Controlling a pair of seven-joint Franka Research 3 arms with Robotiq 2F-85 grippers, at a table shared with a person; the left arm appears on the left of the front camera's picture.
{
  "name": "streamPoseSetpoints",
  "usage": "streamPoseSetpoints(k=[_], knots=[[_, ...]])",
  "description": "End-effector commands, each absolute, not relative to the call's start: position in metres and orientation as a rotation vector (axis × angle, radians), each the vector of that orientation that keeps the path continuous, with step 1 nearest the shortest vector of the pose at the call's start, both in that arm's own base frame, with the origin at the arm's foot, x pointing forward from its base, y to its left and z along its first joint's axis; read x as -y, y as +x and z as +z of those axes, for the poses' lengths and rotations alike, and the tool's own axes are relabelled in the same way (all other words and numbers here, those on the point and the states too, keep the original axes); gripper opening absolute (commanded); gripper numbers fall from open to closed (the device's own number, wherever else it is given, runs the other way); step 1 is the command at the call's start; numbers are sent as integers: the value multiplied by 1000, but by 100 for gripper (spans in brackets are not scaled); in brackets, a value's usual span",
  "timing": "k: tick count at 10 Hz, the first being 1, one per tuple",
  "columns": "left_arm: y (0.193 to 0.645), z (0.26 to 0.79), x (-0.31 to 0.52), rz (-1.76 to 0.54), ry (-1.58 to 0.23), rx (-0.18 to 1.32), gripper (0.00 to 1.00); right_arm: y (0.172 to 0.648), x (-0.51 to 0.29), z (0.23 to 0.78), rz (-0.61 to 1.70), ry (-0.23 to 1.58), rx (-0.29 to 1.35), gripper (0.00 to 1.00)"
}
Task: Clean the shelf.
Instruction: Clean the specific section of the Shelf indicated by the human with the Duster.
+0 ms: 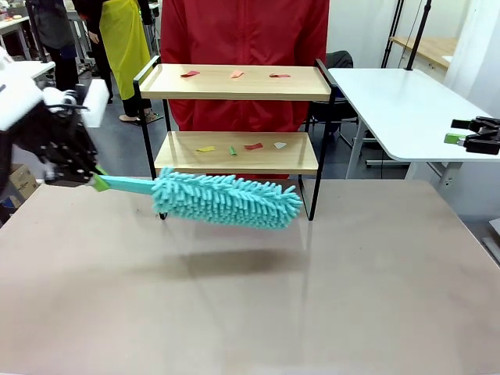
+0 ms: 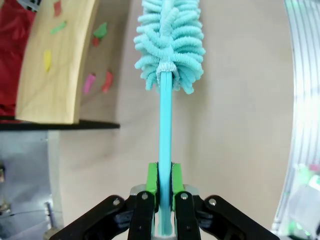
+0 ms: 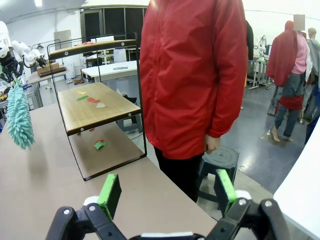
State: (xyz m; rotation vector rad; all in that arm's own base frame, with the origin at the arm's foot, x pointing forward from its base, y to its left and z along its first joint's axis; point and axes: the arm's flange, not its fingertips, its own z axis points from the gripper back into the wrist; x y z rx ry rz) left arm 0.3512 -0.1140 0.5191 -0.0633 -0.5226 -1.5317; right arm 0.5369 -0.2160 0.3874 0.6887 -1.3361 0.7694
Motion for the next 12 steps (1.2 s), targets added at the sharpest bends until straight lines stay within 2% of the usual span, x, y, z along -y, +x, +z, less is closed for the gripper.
streamPoseSetpoints(k=[1, 3, 4, 5, 8, 10, 12], knots=[[350, 504, 139, -1462, -81, 558, 13, 537, 210, 395, 749, 684, 1327, 100], [360, 500, 161, -1436, -108, 522, 13, 537, 210, 395, 749, 684, 1327, 100], [370, 510, 164, -1517, -137, 500, 13, 537, 210, 395, 749, 684, 1327, 100], [351, 499, 157, -1471, -84, 512, 13, 537, 210, 395, 749, 684, 1327, 100], [358, 498, 164, -1482, -93, 499, 13, 537, 210, 395, 749, 684, 1327, 100], [363, 478, 202, -1391, -11, 413, 13, 537, 210, 395, 749, 684, 1327, 100], [355, 468, 221, -1275, 62, 388, 13, 537, 210, 395, 749, 684, 1327, 100]])
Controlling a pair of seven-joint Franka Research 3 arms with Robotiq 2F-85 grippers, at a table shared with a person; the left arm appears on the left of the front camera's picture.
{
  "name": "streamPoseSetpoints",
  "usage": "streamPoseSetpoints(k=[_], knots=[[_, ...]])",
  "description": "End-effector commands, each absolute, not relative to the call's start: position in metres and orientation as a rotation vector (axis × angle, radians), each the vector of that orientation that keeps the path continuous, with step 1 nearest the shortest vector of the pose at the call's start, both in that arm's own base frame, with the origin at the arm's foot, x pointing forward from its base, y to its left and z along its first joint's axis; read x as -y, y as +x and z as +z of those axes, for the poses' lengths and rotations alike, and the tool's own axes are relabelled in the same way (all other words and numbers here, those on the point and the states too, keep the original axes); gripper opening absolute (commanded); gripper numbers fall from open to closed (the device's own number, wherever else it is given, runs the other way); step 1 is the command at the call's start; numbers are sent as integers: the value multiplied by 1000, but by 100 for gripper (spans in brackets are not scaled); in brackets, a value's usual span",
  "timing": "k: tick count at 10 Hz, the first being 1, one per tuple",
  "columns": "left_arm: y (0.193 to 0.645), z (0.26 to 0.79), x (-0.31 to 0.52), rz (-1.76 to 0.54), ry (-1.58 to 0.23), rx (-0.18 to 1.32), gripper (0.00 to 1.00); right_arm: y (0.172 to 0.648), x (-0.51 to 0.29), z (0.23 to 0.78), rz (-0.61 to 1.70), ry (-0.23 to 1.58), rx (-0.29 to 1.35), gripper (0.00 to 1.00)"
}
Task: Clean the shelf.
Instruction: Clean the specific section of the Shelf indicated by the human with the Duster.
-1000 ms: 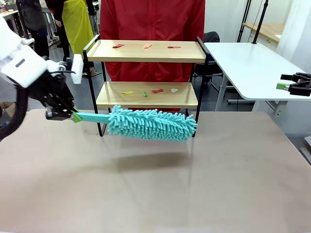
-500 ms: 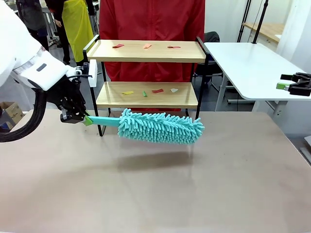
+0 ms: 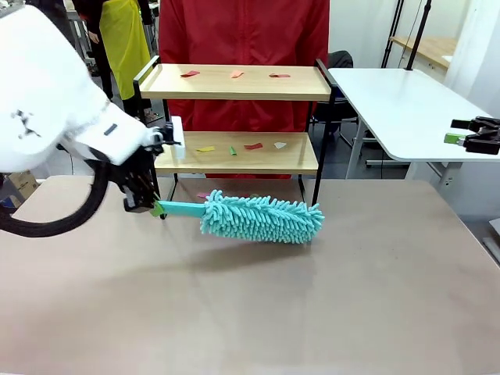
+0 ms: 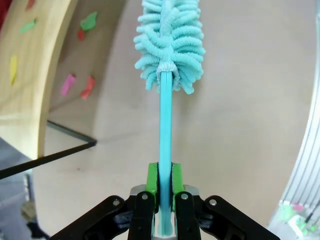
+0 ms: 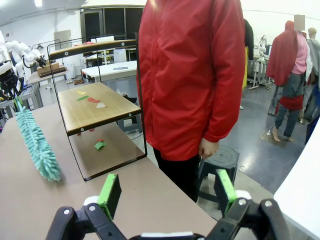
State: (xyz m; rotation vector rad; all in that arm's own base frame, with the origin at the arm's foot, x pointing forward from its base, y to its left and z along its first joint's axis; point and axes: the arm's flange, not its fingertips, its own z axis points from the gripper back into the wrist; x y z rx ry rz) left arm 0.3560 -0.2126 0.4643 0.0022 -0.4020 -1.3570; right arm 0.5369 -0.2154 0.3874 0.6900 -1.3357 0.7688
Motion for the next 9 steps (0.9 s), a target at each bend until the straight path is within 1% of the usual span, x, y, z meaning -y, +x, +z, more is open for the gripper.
streamPoseSetpoints(k=[1, 2, 4, 6, 7, 9], knots=[[352, 466, 228, -1204, 97, 400, 13, 537, 210, 395, 749, 684, 1327, 100], [348, 466, 236, -1116, 128, 427, 13, 537, 210, 395, 749, 684, 1327, 100], [346, 462, 250, -1050, 119, 459, 13, 537, 210, 395, 749, 684, 1327, 100], [357, 449, 268, -975, 113, 477, 13, 537, 210, 395, 749, 684, 1327, 100], [360, 443, 278, -916, 140, 503, 13, 537, 210, 395, 749, 684, 1327, 100], [367, 435, 296, -819, 135, 593, 13, 537, 210, 395, 749, 684, 1327, 100]])
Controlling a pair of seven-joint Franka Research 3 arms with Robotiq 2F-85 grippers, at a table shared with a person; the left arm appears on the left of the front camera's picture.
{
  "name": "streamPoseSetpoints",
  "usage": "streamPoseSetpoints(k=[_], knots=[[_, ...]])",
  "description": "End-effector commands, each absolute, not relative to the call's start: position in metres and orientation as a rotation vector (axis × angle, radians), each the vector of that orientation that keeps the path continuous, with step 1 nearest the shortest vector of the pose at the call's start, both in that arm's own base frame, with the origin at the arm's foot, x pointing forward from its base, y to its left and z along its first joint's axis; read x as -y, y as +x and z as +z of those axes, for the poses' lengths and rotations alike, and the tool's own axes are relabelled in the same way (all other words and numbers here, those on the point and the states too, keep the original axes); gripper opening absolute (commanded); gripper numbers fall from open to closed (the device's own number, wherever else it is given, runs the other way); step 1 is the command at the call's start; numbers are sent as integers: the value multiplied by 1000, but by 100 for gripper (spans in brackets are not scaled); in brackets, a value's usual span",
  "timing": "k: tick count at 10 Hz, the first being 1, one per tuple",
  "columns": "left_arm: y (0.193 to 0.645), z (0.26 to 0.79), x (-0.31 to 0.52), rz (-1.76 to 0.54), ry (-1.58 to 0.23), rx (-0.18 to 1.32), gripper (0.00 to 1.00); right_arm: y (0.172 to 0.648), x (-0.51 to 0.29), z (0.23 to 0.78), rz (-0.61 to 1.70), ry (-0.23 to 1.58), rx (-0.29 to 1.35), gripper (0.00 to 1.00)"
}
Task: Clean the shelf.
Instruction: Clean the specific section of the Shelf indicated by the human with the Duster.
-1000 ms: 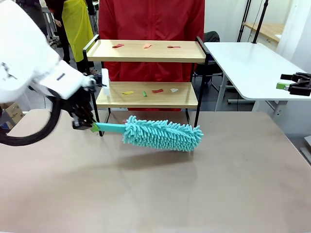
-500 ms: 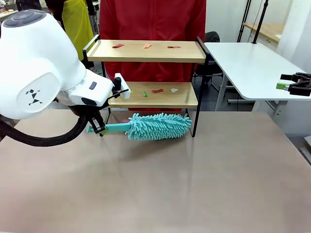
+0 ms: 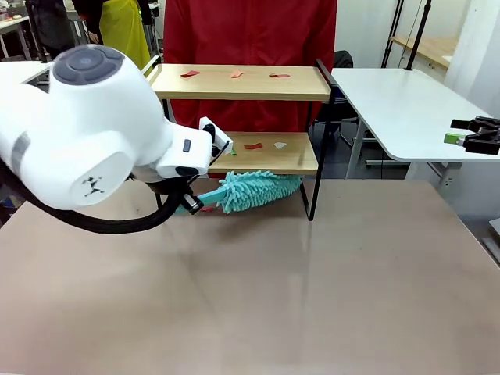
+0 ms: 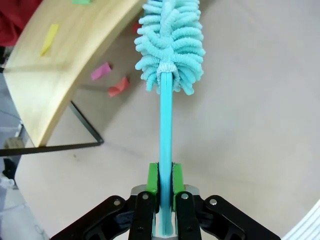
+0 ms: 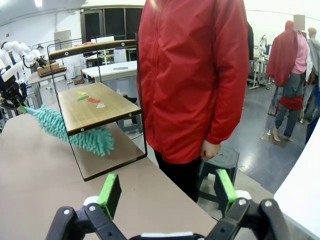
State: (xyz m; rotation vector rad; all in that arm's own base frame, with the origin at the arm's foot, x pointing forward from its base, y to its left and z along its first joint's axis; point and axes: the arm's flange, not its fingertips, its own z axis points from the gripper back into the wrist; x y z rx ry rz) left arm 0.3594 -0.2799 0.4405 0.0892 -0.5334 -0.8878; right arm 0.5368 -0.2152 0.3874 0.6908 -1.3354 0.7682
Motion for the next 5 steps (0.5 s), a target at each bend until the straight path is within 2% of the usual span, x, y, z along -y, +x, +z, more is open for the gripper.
streamPoseSetpoints(k=[1, 3, 4, 5], knots=[[371, 431, 302, -776, 114, 610, 13, 537, 210, 395, 749, 684, 1327, 100], [385, 420, 308, -767, -7, 538, 13, 537, 210, 395, 749, 684, 1327, 100], [367, 432, 292, -800, 70, 566, 13, 537, 210, 395, 749, 684, 1327, 100], [367, 432, 292, -800, 70, 566, 13, 537, 210, 395, 749, 684, 1327, 100]])
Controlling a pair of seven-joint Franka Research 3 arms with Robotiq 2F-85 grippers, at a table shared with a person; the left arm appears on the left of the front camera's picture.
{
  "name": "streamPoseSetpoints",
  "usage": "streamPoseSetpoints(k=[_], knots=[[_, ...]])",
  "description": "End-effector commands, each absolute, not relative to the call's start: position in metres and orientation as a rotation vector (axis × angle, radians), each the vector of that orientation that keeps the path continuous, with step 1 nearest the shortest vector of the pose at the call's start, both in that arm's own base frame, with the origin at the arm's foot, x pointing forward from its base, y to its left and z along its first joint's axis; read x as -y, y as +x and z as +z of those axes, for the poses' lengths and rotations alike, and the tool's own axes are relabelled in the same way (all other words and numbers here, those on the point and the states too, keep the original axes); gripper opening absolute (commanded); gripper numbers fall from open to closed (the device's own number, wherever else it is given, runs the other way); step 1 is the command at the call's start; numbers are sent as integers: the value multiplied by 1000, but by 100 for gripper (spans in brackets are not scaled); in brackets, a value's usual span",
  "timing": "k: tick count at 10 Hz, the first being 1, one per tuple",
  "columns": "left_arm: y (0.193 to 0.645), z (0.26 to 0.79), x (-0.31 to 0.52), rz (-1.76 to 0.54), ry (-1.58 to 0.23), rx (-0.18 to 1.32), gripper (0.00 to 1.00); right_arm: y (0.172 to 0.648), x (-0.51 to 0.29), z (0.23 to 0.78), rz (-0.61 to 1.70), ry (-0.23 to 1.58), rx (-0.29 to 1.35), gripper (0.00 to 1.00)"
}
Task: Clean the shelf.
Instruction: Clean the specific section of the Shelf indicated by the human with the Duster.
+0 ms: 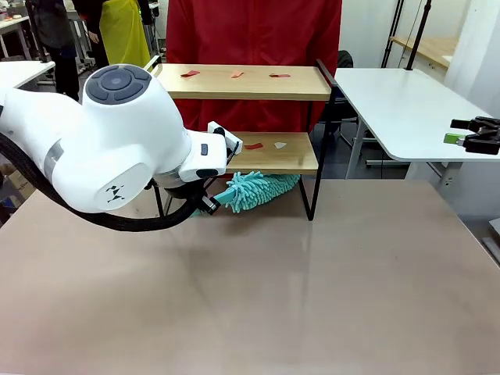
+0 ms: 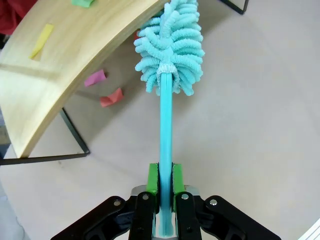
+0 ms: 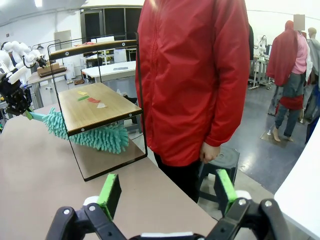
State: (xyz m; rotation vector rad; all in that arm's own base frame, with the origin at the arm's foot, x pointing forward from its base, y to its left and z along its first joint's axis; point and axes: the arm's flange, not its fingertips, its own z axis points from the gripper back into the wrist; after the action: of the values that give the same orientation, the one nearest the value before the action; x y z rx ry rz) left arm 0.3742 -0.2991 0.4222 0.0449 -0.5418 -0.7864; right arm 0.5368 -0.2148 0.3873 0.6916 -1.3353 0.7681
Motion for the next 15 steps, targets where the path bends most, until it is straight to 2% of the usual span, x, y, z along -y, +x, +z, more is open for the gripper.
streamPoseSetpoints(k=[1, 2, 3, 8, 11, 15], knots=[[367, 432, 292, -800, 70, 566, 13, 537, 210, 395, 749, 684, 1327, 100], [374, 422, 299, -786, 45, 542, 13, 537, 210, 395, 749, 684, 1327, 100], [373, 417, 320, -618, 87, 489, 13, 537, 210, 395, 749, 684, 1327, 100], [364, 395, 383, -394, 51, 546, 13, 537, 210, 395, 749, 684, 1327, 100], [380, 378, 422, -263, 17, 563, 13, 537, 210, 395, 749, 684, 1327, 100], [389, 365, 460, -214, -62, 595, 13, 537, 210, 395, 749, 684, 1327, 100]])
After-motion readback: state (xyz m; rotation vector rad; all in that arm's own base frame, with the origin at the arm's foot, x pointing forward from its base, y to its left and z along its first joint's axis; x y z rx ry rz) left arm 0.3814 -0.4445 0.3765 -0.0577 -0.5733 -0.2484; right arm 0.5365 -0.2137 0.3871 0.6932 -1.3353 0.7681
